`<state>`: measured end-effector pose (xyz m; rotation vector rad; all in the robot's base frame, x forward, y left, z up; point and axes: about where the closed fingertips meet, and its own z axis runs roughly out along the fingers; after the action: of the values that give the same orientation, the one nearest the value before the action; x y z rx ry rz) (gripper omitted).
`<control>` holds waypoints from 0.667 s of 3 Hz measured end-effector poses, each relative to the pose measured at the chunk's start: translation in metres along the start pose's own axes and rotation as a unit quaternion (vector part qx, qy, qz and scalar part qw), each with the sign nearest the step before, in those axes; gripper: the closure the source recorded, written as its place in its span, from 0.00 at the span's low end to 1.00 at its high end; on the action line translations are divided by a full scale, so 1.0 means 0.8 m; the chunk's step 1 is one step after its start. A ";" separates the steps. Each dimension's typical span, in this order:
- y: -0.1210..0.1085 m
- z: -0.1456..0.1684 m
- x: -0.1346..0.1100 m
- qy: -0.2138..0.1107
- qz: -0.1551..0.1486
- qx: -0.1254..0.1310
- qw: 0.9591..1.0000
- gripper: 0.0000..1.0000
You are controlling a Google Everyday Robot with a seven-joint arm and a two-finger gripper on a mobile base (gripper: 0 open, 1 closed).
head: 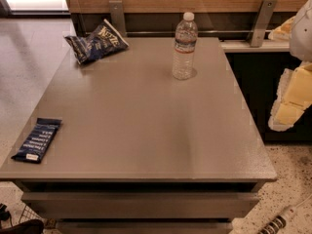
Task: Move water bottle near rxbar blueberry
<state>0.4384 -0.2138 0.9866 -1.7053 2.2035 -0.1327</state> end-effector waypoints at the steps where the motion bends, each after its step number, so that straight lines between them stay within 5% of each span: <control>1: 0.000 0.000 0.000 0.000 0.000 0.000 1.000 0.00; 2: -0.023 0.006 0.001 -0.022 0.011 0.015 1.000 0.00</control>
Offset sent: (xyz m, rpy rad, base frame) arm 0.0515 -0.0161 -0.0025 0.1108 -0.0856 -0.0379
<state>0.4569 -0.2191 0.9874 -1.6526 2.1764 -0.1223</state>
